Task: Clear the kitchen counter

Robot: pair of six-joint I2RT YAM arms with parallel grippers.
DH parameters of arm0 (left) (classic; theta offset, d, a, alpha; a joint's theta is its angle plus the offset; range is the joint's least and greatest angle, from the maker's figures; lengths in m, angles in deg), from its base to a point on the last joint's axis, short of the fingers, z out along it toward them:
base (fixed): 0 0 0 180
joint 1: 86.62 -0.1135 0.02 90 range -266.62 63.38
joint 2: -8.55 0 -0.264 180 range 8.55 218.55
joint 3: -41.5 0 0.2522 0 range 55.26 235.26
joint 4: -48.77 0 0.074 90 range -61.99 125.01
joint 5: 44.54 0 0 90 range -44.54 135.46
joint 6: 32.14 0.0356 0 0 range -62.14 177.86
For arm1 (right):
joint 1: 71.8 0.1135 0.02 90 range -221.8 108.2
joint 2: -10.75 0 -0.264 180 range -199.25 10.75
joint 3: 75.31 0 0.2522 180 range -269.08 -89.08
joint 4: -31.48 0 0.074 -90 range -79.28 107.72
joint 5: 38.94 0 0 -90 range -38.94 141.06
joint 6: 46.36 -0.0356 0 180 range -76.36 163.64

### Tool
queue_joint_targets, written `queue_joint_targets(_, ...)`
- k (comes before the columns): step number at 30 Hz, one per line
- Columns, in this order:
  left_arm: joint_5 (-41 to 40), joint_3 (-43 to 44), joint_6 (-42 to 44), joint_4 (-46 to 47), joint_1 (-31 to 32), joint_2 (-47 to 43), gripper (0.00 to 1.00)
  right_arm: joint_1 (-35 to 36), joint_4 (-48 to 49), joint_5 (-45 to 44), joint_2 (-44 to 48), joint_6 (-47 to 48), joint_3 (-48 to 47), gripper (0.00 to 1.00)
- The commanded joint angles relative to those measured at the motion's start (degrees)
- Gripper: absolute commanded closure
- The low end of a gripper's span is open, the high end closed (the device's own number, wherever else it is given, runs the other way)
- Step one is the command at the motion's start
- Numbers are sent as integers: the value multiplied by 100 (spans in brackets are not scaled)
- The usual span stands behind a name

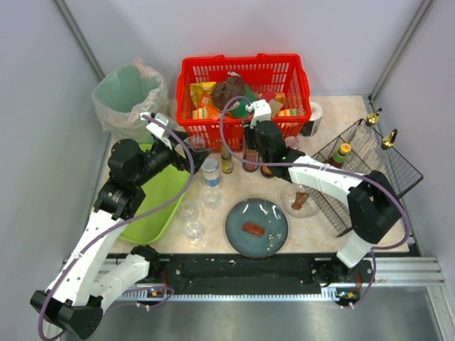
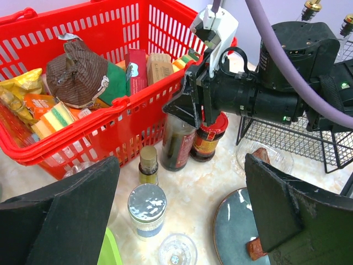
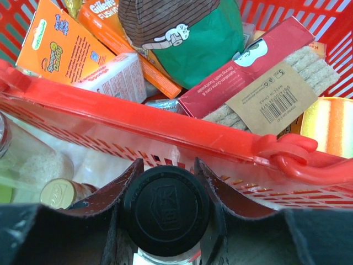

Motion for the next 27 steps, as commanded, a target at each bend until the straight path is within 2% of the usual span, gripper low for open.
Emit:
queue_joint_targets(1,-55,-30,59,183,21,-87,2,39,-35,85,624,-17,-311,100)
queue_joint_targets(9,-55,5,59,148,21,-70,2,56,-747,885,1345,-131,-821,100)
queue_joint_targets(16,-116,-4,86,131,21,-122,1,47,-1353,1009,1802,-448,-1154,100)
queue_joint_targets(22,-116,13,86,113,12,-123,2,47,-2942,552,2250,-589,-1655,100)
queue_joint_targets(27,-81,22,42,113,21,-87,1,39,-3796,-186,2778,-589,-1691,100)
